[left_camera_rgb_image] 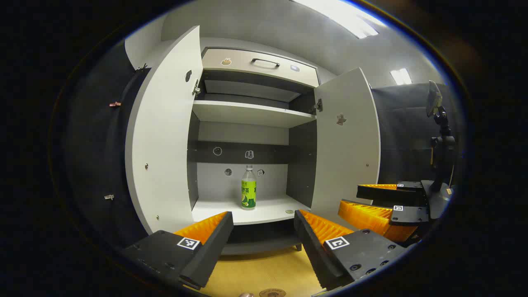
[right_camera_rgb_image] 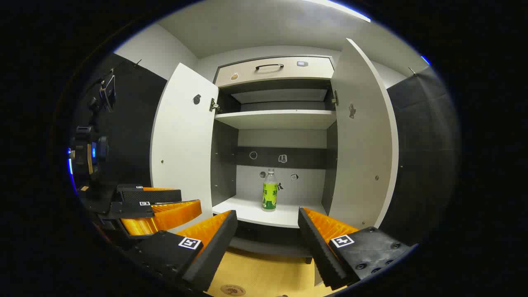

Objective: Grasp the bottle in the cabinet with the left hand and place it on the coaster, then close the right door with the right hand and the left door with the left hand.

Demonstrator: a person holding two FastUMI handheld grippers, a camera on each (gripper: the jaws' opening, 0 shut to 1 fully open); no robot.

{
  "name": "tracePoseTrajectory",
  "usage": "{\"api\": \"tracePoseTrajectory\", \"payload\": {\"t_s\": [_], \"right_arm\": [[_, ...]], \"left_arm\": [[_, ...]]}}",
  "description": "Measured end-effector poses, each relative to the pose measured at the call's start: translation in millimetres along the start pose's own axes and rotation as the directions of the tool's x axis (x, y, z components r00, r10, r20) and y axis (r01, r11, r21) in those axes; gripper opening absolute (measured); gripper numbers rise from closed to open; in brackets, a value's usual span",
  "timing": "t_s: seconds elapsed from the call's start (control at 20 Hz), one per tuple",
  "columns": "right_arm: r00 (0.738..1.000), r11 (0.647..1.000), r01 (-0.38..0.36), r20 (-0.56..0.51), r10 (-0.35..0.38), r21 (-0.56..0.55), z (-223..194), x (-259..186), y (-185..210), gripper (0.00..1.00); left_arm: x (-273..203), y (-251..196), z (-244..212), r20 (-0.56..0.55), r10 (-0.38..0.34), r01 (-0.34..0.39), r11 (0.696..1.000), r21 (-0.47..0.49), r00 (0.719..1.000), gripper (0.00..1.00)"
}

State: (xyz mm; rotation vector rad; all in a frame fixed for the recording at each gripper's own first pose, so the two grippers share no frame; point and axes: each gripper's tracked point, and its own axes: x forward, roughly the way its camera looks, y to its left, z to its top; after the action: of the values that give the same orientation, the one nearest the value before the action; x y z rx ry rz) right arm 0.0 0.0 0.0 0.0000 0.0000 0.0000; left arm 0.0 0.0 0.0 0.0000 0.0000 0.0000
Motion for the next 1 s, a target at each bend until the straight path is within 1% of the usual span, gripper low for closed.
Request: {"api": "tracePoseTrajectory", "payload": {"t_s": [0.3, 0.7, 1.0], "right_arm": [[1.0, 1.0, 0.026, 0.008, -0.026, 0.0, 0.9, 7.9, -9.2, 0.98], [1.0, 1.0, 0.031, 0.005, -0.031, 0.002, -2.6, 19.9, -10.0, 0.98], [0.997, 0.997, 0.074, -0.001, -0.074, -0.008, -4.4, 21.6, -12.3, 0.98]], "left_arm": [[6.9, 1.8, -0.7, 0.003, -0.006, 0.006, 1.0, -0.007, 1.0, 0.95], [19.4, 5.1, -3.4, -0.005, -0.016, 0.016, 1.0, 0.008, 1.0, 0.95], [26.7, 8.3, -4.7, -0.003, -0.053, 0.053, 0.999, 0.001, 0.999, 0.95]]}}
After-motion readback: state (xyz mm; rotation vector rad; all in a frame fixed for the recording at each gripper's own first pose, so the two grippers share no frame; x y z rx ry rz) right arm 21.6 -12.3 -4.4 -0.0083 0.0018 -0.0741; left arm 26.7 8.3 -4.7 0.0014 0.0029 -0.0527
